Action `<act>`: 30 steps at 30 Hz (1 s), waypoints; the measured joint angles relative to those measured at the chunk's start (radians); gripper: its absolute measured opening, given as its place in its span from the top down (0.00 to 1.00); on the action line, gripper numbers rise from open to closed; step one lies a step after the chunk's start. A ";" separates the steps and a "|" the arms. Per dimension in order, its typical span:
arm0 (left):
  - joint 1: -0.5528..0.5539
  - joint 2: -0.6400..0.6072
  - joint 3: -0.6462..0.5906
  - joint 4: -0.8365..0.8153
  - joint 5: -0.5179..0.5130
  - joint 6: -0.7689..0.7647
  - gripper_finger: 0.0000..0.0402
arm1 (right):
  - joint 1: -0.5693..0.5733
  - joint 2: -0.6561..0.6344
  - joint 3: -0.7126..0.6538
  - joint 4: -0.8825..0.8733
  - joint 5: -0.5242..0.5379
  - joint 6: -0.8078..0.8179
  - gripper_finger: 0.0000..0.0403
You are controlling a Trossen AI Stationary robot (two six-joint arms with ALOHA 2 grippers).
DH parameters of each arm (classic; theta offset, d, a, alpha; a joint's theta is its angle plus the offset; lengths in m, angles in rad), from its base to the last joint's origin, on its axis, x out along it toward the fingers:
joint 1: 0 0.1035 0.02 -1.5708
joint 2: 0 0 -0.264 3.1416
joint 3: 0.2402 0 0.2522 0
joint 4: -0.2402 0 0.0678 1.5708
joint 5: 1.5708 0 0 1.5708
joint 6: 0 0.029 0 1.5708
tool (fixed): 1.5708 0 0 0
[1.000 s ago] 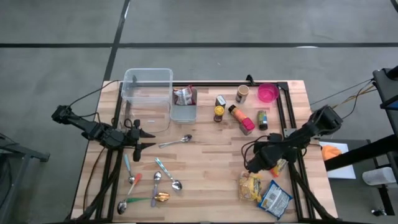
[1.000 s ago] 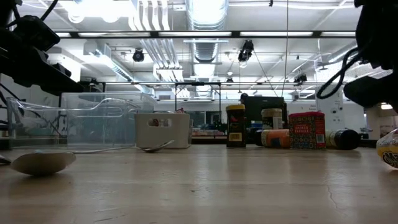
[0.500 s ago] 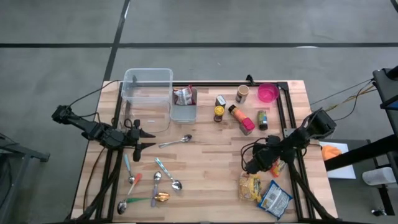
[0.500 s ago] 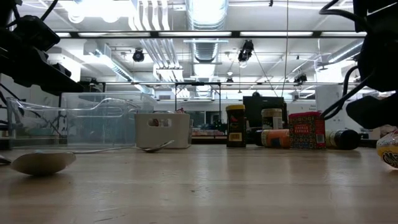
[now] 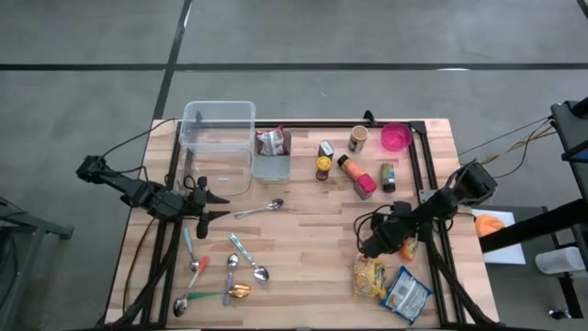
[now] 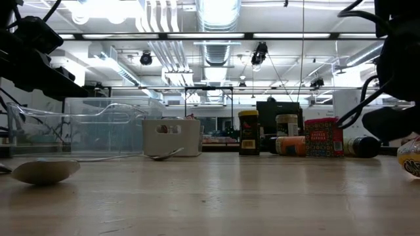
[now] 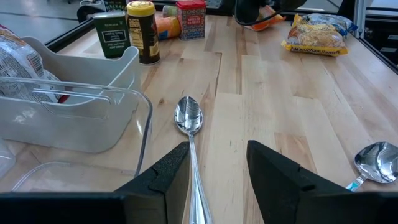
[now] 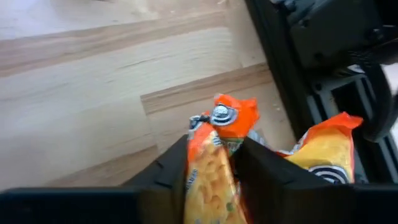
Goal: Pick & Place Food Item
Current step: Put the orange noodle pack into the gray bin
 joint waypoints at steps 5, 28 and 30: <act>0.000 0.000 0.000 0.000 0.000 0.000 0.59 | 0.001 0.000 0.004 0.003 0.028 -0.007 0.93; 0.000 0.000 0.000 0.000 0.000 0.000 0.59 | 0.010 0.000 0.207 -0.284 0.136 -0.011 0.97; 0.000 0.000 0.000 0.000 0.000 0.000 0.59 | 0.013 0.000 0.243 -0.326 0.152 -0.011 0.97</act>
